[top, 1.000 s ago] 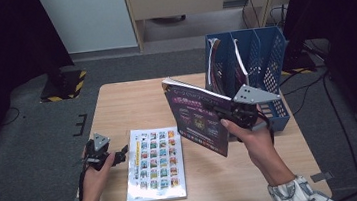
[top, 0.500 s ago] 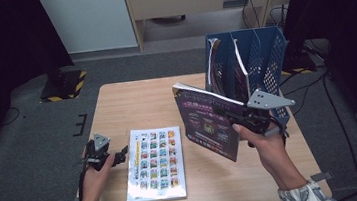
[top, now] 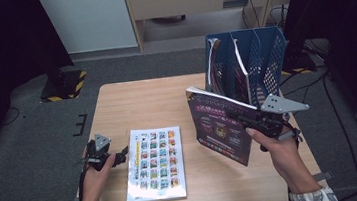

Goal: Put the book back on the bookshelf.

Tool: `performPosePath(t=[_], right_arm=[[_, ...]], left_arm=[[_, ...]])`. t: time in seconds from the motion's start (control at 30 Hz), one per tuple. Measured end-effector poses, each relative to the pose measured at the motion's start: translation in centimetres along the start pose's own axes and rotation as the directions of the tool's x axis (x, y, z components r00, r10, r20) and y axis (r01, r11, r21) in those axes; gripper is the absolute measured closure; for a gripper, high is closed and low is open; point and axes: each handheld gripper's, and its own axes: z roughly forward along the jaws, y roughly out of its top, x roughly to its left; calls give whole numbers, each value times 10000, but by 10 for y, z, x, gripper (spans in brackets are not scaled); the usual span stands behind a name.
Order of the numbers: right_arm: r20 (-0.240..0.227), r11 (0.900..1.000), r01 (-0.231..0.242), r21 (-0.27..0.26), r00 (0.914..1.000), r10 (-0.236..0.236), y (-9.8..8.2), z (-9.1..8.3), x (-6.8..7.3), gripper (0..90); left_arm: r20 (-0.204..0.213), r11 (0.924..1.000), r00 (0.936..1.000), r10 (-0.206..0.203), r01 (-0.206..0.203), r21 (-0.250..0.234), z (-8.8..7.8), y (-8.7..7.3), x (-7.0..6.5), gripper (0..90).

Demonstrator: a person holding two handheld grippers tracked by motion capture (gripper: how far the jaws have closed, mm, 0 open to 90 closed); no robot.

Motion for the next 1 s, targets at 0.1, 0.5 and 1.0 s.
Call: performPosePath(t=[0.1,0.5,1.0], right_arm=[[-3,10000,-33,16,10000,33,0,-2,-2,839],[-12,9998,-28,204,10000,28,-1,-9,-8,839],[239,9995,-196,265,9995,189,-4,-21,-18,839]], left_arm=[[4,10000,10000,27,-27,28,0,0,0,65],[5,10000,10000,3,-3,23,0,0,0,65],[44,10000,10000,-57,57,36,1,-1,-1,65]])
